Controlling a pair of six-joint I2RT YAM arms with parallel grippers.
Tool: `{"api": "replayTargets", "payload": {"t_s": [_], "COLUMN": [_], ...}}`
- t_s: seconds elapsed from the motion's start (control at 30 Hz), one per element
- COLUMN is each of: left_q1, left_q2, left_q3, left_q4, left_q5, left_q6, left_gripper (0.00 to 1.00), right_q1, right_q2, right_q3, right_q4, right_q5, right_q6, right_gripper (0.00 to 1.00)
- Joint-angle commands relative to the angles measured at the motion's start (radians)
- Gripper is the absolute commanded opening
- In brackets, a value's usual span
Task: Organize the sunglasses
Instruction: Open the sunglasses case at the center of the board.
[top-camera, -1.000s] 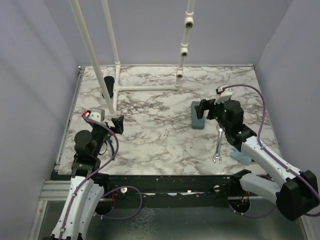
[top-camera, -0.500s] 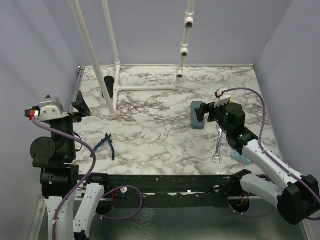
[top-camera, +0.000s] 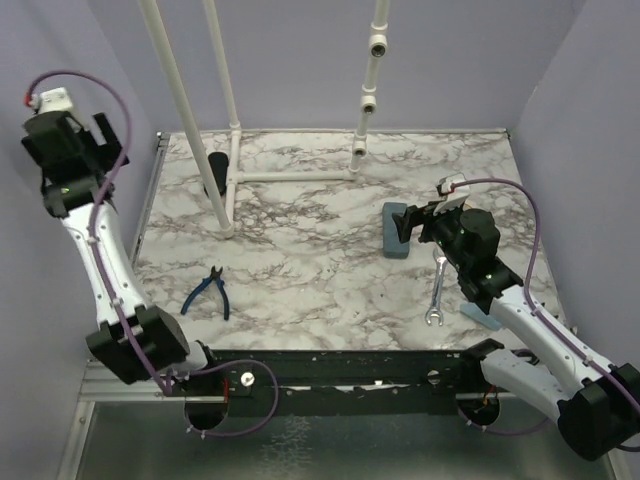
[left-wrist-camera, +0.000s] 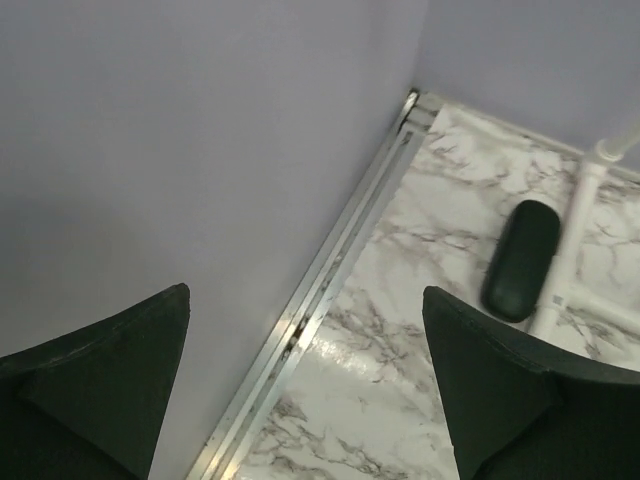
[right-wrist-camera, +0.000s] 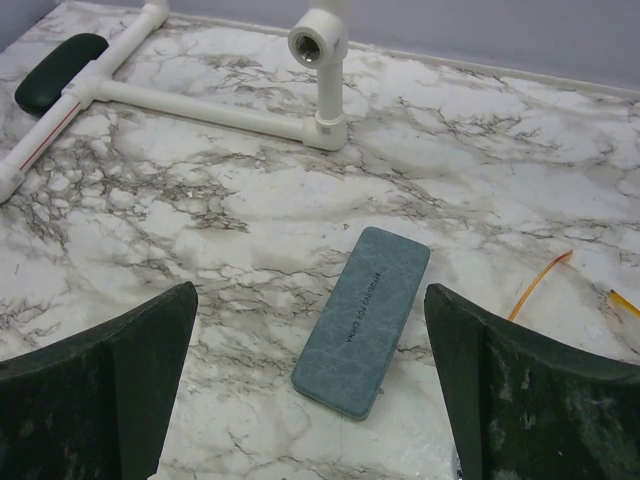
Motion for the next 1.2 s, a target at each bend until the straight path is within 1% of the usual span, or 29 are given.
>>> {"api": "replayTargets", "payload": {"t_s": [0.0,0.07,0.13,0.3,0.4,0.5,0.6,0.7,0.8,0.97,1.1,1.17], "left_q1": [0.233,0.229,0.203,0.068,-0.011,-0.087,-0.162,-0.198,-0.226,-0.251,-0.255,-0.255], "left_q2": [0.184,0.253,0.308,0.394,0.465,0.558,0.681,0.799,0.9,0.978,1.033,1.057], "left_q3": [0.106,0.115,0.124,0.101,0.101,0.14,0.239,0.346,0.415,0.441,0.465,0.481], "left_q4": [-0.185,-0.188,-0.183,-0.112,-0.072,-0.027,-0.019,-0.017,-0.017,0.002,0.008,0.008], "left_q5": [0.434,0.476,0.494,0.455,0.431,0.398,0.342,0.29,0.268,0.274,0.247,0.24], "left_q6": [-0.148,-0.114,-0.079,0.085,0.151,0.184,0.21,0.208,0.218,0.214,0.214,0.212], "left_gripper": [0.99,0.99,0.99,0.99,0.98,0.96,0.94,0.93,0.86,0.82,0.74,0.68], "right_q1": [-0.002,-0.002,-0.002,-0.003,-0.002,-0.002,-0.002,-0.002,-0.002,-0.002,-0.002,-0.002], "right_q2": [0.001,0.01,0.015,0.017,0.012,0.002,-0.003,-0.001,0.004,0.021,0.04,0.048], "right_q3": [-0.007,0.001,0.014,0.069,0.096,0.104,0.107,0.114,0.116,0.115,0.114,0.114], "right_q4": [0.023,0.023,0.016,-0.057,-0.094,-0.109,-0.113,-0.138,-0.155,-0.156,-0.153,-0.149], "right_q5": [-0.043,-0.067,-0.078,-0.071,-0.069,-0.072,-0.083,-0.085,-0.072,-0.049,-0.046,-0.049], "right_q6": [-0.008,-0.006,-0.003,0.007,0.027,0.055,0.066,0.073,0.079,0.075,0.073,0.067], "right_gripper": [1.0,1.0,1.0,1.0,1.0,1.0,1.0,1.0,1.0,1.0,1.0,1.0]}}
